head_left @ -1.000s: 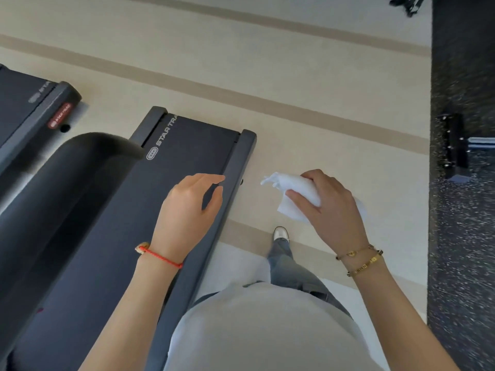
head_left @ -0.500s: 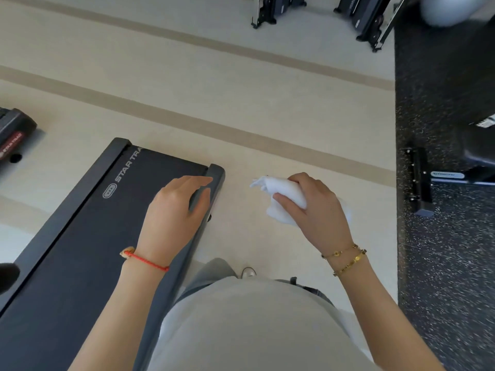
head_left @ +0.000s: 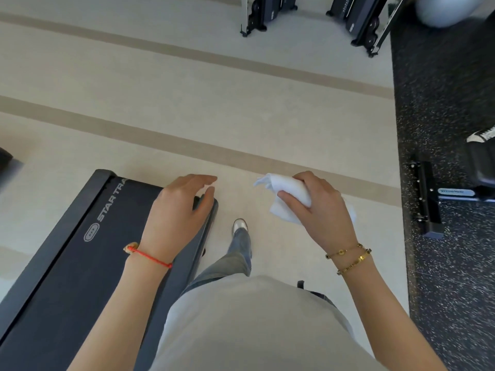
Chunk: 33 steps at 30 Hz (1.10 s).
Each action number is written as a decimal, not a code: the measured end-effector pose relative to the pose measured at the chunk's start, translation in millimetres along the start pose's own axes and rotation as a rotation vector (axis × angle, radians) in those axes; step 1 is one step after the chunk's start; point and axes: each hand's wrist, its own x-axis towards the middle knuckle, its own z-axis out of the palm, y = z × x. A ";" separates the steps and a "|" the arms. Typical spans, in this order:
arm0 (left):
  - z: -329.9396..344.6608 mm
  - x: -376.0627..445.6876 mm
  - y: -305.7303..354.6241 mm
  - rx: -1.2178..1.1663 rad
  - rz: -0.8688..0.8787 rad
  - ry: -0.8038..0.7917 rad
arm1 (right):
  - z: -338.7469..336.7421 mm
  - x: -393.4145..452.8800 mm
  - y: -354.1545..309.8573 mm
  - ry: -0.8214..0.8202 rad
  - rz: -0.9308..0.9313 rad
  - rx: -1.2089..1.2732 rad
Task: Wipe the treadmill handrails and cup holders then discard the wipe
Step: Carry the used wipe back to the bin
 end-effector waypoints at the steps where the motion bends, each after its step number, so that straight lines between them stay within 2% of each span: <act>1: 0.7 20.9 -3.3 0.003 0.007 -0.002 | 0.6 19.1 2.4 0.004 0.006 0.014; 9: 0.6 183.9 -22.7 0.025 0.034 0.016 | 4.7 186.8 11.7 0.016 -0.040 -0.019; 22: 27.5 384.3 -51.7 0.040 -0.017 -0.040 | 15.3 391.4 52.1 -0.029 -0.032 -0.009; 33: 61.3 599.2 -56.5 0.024 -0.109 0.056 | -1.4 634.5 109.0 -0.041 -0.132 0.017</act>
